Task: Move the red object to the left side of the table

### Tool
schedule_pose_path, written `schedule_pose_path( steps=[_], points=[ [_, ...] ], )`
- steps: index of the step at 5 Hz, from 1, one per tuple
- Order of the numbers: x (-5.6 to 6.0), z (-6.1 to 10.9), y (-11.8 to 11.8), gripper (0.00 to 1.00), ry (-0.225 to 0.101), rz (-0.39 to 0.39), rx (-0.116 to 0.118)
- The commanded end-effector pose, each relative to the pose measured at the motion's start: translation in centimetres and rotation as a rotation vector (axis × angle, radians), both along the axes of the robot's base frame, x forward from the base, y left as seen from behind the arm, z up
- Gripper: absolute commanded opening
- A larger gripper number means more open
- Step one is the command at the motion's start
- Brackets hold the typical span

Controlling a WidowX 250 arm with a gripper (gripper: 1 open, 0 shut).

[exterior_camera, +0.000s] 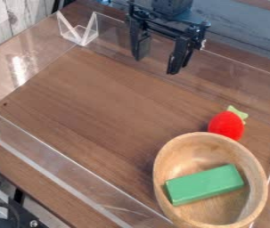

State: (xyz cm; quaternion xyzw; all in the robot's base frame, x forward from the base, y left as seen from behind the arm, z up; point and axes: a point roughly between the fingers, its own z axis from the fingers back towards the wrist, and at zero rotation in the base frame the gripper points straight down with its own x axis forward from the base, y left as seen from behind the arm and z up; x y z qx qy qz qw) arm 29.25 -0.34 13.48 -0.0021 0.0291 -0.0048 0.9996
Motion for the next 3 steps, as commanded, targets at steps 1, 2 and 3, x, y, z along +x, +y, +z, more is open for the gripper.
schedule_pose_path(
  steps=[1, 2, 3],
  points=[
    [-0.9, -0.4, -1.3, 1.00, 0.019, 0.056, -0.012],
    [-0.4, -0.3, -5.4, 1.00, 0.017, -0.030, -0.029],
    [0.7, 0.0, -10.1, 1.00, 0.012, -0.098, -0.034]
  ],
)
